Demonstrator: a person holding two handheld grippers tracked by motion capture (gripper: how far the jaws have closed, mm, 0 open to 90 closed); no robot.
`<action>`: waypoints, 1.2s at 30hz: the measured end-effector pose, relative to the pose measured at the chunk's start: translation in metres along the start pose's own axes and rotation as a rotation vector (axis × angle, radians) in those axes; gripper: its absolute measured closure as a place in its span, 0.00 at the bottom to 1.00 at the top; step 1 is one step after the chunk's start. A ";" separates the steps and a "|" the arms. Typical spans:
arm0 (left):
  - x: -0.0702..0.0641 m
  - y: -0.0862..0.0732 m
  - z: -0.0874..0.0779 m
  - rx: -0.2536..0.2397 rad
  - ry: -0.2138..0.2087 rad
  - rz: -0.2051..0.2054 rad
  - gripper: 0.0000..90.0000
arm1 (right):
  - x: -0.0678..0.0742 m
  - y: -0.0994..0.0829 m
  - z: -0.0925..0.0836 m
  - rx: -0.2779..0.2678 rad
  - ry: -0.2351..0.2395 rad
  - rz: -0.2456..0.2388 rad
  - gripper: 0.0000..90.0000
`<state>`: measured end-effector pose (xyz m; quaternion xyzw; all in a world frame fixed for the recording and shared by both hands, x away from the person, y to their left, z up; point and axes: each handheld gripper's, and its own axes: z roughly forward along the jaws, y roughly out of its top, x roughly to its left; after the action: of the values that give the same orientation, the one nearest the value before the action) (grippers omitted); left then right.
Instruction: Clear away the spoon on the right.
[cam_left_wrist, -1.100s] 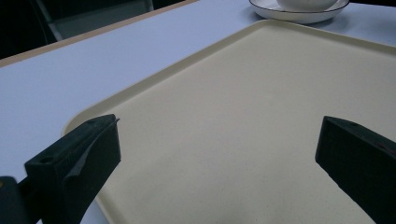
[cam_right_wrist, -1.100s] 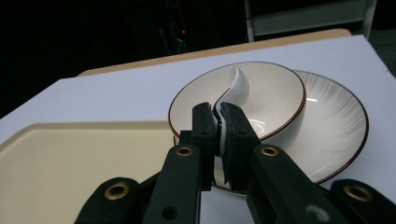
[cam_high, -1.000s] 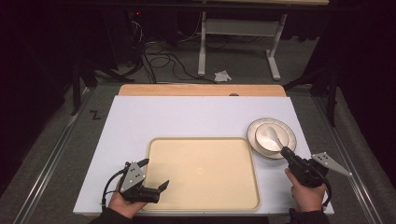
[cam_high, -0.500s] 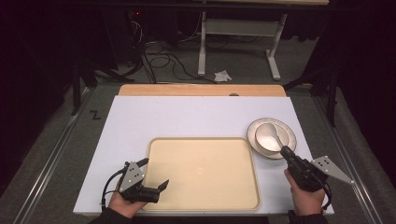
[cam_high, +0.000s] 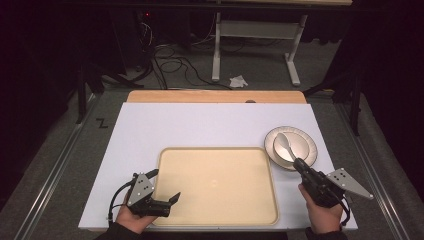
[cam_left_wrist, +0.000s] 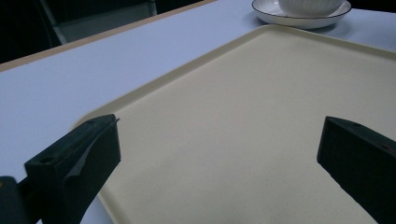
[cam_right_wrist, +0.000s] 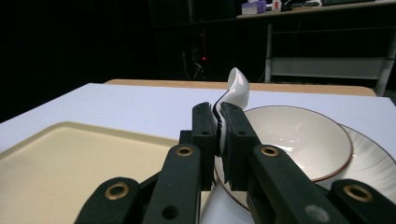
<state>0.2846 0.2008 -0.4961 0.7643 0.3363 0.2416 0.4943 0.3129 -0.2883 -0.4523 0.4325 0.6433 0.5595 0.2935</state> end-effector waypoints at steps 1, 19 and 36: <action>0.000 0.000 0.000 0.001 0.000 0.001 0.00 | 0.002 0.000 0.001 0.002 0.011 -0.006 0.96; 0.000 0.000 0.000 0.001 -0.001 0.005 0.00 | 0.037 -0.005 0.014 0.039 0.128 -0.039 0.96; 0.000 0.000 0.000 0.003 -0.003 0.007 0.00 | 0.065 -0.011 0.024 0.074 0.214 -0.073 0.96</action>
<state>0.2845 0.2004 -0.4960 0.7665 0.3332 0.2416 0.4930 0.3013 -0.2196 -0.4606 0.3573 0.7065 0.5671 0.2272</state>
